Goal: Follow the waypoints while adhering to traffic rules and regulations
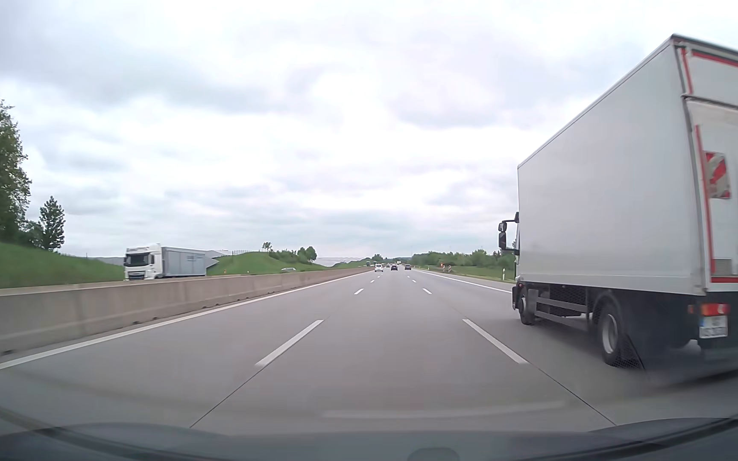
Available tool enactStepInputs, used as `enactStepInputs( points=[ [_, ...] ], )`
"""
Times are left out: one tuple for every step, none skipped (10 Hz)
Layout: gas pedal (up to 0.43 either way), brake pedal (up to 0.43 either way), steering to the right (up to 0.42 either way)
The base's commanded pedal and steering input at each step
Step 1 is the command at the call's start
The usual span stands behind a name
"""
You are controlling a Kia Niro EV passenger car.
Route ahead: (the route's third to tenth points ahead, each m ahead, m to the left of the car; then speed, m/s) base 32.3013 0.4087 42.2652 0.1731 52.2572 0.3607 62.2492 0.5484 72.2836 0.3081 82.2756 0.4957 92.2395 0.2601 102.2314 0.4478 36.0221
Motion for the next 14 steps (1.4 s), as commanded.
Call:
enactStepInputs(
  points=[
    [0.248, 0.000, -0.002],
    [0.248, 0.000, -0.002],
    [0.248, 0.000, -0.002],
    [0.268, 0.000, -0.002],
    [0.268, 0.000, -0.002],
    [0.268, 0.000, -0.002],
    [0.268, 0.000, -0.001],
    [0.268, 0.000, -0.001],
    [0.268, 0.000, -0.001],
    [0.268, 0.000, -0.001],
    [0.268, 0.000, -0.001],
    [0.268, 0.000, -0.001],
    [0.268, 0.000, 0.000],
    [0.268, 0.000, 0.001]
  ],
)
